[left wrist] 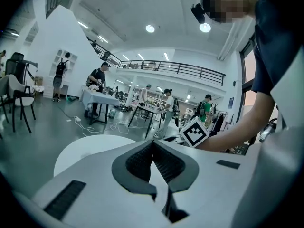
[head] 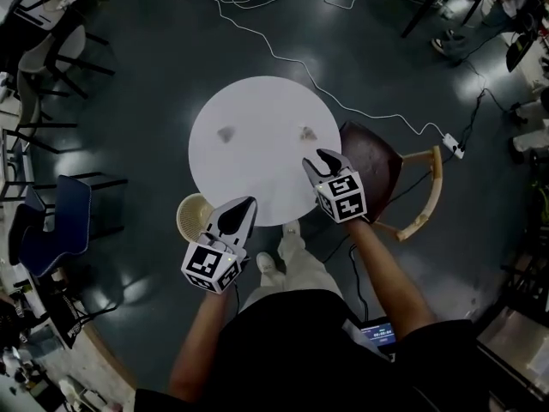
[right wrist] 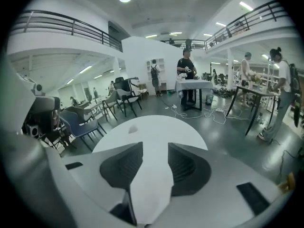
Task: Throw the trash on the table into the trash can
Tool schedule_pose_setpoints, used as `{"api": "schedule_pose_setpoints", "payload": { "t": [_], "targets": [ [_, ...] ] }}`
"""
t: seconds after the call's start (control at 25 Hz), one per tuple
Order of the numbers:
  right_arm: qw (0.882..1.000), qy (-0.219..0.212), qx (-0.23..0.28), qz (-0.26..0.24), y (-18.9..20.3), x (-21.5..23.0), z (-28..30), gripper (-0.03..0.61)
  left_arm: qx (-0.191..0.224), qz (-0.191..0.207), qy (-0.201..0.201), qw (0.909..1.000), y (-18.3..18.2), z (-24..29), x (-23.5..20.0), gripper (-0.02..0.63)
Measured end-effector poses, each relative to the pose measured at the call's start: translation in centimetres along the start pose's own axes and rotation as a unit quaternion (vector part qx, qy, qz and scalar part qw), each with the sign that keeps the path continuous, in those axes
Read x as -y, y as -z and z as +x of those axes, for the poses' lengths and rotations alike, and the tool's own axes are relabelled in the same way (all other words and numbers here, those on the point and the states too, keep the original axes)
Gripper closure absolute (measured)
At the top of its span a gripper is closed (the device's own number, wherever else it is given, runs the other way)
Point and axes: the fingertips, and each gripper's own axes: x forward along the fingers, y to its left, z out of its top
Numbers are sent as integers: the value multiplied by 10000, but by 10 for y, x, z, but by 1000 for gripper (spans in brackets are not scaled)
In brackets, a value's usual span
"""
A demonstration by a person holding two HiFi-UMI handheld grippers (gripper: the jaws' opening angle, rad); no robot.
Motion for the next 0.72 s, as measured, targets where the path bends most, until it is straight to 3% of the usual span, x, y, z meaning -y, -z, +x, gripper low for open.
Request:
{"api": "schedule_pose_setpoints", "payload": {
  "t": [0.36,0.72],
  "targets": [
    [9990,217,-378,124,20,43,70,325,-329,-165,-23,9993,24,30,-21,598],
    [9960,348,-735,359,46,73,129,301,-488,-311,-90,9983,39,58,-39,598]
  ]
}}
